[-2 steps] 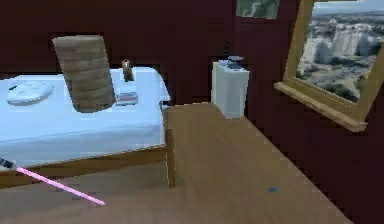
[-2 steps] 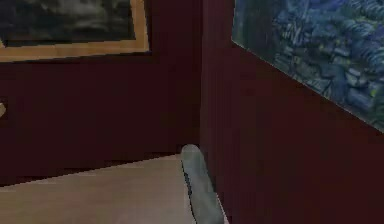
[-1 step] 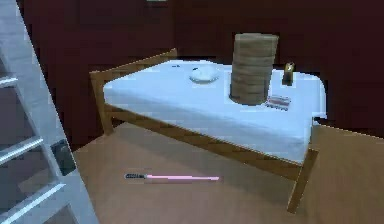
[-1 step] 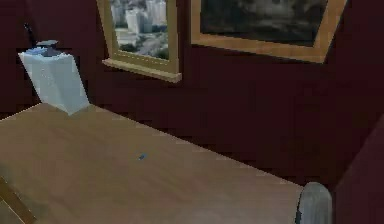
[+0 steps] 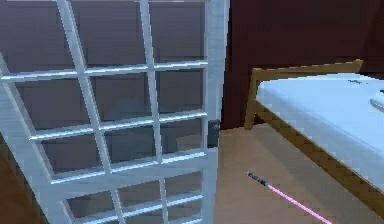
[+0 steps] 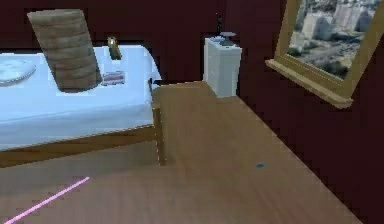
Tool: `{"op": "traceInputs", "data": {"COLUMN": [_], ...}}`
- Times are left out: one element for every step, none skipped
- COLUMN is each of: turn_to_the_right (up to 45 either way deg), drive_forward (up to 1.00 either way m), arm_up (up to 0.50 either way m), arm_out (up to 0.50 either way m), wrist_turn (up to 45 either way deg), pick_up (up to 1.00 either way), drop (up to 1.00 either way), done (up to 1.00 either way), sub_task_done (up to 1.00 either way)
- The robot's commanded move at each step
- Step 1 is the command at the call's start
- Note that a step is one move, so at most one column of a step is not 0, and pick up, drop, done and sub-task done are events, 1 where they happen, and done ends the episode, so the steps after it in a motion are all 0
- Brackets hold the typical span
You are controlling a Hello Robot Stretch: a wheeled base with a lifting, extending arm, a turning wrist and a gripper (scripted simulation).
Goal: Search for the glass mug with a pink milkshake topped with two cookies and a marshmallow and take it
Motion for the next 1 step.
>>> {"op": "traceInputs", "data": {"turn_to_the_right": [-15.0], "drive_forward": [0.00], "arm_up": [0.00], "arm_out": [0.00], "wrist_turn": [0.0], "pick_up": [0.00], "drop": [0.00], "done": [0.00], "sub_task_done": [0.00]}}
